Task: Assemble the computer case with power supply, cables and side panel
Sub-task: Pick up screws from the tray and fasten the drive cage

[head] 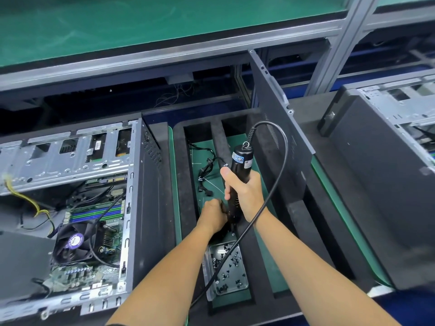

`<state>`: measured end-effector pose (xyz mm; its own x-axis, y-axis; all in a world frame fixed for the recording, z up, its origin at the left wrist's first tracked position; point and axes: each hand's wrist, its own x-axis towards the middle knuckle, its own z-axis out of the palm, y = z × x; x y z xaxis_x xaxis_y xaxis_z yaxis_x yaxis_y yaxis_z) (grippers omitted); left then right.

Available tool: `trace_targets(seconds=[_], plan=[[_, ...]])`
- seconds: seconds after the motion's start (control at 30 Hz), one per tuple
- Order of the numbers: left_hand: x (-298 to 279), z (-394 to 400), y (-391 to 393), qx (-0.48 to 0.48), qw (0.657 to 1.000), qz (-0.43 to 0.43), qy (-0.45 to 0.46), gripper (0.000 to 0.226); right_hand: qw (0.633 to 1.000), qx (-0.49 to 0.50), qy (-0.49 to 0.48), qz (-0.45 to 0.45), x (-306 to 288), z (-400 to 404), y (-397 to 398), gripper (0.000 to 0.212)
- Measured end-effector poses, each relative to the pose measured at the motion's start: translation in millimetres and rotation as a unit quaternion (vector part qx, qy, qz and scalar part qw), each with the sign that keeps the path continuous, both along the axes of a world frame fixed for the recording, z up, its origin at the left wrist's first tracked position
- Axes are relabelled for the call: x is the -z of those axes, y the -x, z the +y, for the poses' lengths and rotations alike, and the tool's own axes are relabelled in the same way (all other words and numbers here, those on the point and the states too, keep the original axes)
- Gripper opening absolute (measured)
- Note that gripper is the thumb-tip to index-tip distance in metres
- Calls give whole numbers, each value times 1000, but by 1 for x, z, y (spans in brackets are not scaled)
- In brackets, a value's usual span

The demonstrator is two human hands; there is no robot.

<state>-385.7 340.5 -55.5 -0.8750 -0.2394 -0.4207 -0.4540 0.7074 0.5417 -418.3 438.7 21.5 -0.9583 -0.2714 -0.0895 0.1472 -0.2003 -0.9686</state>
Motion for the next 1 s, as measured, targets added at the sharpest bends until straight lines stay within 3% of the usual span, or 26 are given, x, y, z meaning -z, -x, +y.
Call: trace_targets(seconds=[0.1, 0.33, 0.4, 0.57, 0.67, 0.77, 0.9, 1.0], plan=[[-4, -5, 4, -80, 994, 3, -71, 36, 1000, 2, 12, 6, -4, -2, 2, 40], [-77, -10, 35, -231, 929, 97, -274, 53, 996, 44, 54, 50, -48, -13, 20, 42], [-115, -14, 44, -216, 924, 138, -283, 52, 992, 52, 79, 83, -69, -20, 24, 46], [-197, -42, 41, -176, 906, 216, -319, 26, 973, 80, 178, 121, -129, -42, 25, 42], [-219, -71, 28, -155, 904, 259, -303, 14, 962, 71, 228, 133, -162, -61, 25, 36], [-225, -102, 11, -127, 908, 256, -305, 17, 953, 71, 253, 154, -189, -85, 24, 25], [-226, -142, -9, -92, 860, 262, -429, 18, 945, 67, 278, 157, -209, -123, 21, 19], [-222, -180, -19, -106, 826, 265, -486, 15, 944, 73, 287, 147, -217, -157, 15, 28]])
